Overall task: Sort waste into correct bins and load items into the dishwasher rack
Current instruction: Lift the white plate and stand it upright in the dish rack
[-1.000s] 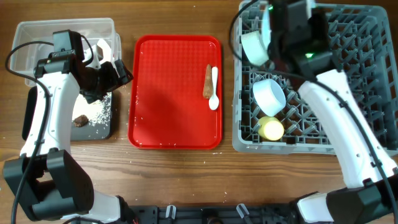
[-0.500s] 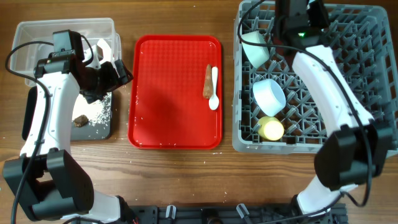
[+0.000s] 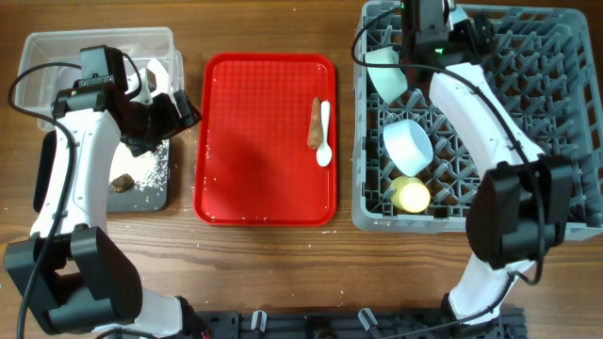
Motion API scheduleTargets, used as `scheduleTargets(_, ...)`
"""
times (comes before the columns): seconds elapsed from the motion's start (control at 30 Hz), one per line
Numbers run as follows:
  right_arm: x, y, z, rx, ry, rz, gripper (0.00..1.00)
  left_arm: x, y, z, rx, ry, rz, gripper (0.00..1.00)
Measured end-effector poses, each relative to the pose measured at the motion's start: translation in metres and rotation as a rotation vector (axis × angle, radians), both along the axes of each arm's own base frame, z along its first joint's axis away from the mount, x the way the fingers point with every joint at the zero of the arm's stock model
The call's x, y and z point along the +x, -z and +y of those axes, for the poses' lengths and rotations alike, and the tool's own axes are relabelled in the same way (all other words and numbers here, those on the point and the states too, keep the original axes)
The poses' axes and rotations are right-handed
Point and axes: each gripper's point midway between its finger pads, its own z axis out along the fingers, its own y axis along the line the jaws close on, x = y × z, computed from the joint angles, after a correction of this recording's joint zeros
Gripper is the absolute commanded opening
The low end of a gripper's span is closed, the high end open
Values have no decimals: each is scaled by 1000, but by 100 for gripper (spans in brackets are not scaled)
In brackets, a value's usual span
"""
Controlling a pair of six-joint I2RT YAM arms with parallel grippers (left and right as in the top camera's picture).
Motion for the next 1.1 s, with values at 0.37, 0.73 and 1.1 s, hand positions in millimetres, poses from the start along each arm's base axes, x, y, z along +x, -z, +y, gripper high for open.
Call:
scheduleTargets(0.37,-88,-114,54,560,-204,-176,100,0,0,0,0,0,0,100)
scheduleTargets(0.73,-120,-126,168,1142,-577,-22,92,0,0,0,0,0,0,100)
scheduleTargets(1.1,-131,-99,229,1191,-382,-2,88,0,0,0,0,0,0,100)
